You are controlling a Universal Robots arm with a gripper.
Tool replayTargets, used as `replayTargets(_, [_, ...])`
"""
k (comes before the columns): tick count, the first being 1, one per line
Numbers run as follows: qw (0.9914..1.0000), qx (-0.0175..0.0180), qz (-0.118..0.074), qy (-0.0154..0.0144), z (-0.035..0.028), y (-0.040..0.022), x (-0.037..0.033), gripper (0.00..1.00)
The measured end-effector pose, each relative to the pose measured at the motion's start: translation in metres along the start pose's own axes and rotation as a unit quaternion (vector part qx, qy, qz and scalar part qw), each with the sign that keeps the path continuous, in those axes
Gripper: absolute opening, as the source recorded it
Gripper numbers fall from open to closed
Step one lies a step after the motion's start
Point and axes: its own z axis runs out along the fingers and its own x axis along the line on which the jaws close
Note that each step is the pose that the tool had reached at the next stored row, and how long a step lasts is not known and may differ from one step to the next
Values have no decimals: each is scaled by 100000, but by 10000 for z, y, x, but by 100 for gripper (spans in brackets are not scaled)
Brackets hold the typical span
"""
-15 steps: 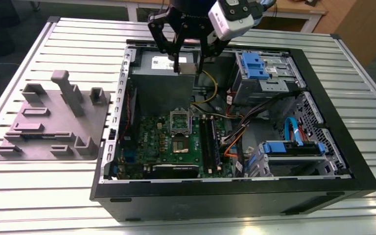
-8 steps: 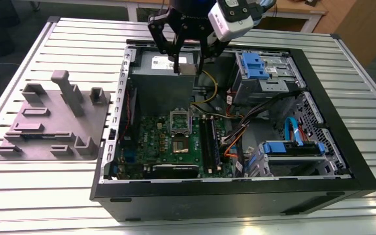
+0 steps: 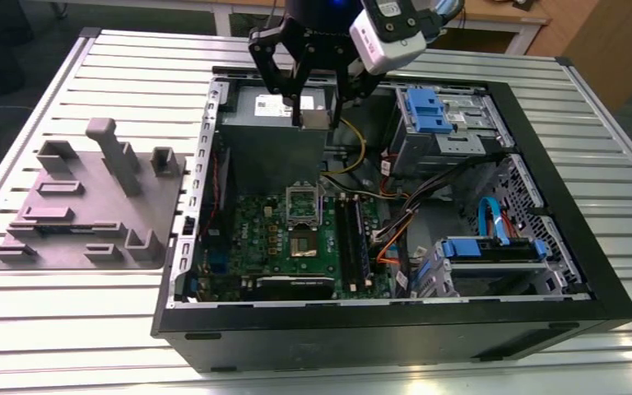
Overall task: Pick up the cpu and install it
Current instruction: 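Place the cpu into insertion slot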
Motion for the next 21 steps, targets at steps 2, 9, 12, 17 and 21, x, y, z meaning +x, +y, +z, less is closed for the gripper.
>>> replayTargets(2, [100000, -1, -6, 0, 8, -9, 0, 47])
replayTargets(9, [100000, 0, -6, 2, 16, -14, 0, 47])
replayTargets(12, [100000, -5, -4, -2, 22, -15, 0, 47])
replayTargets(17, [100000, -3, -5, -1, 32, -17, -1, 47])
replayTargets(21, [100000, 0, -3, 9, 69, -18, -1, 47])
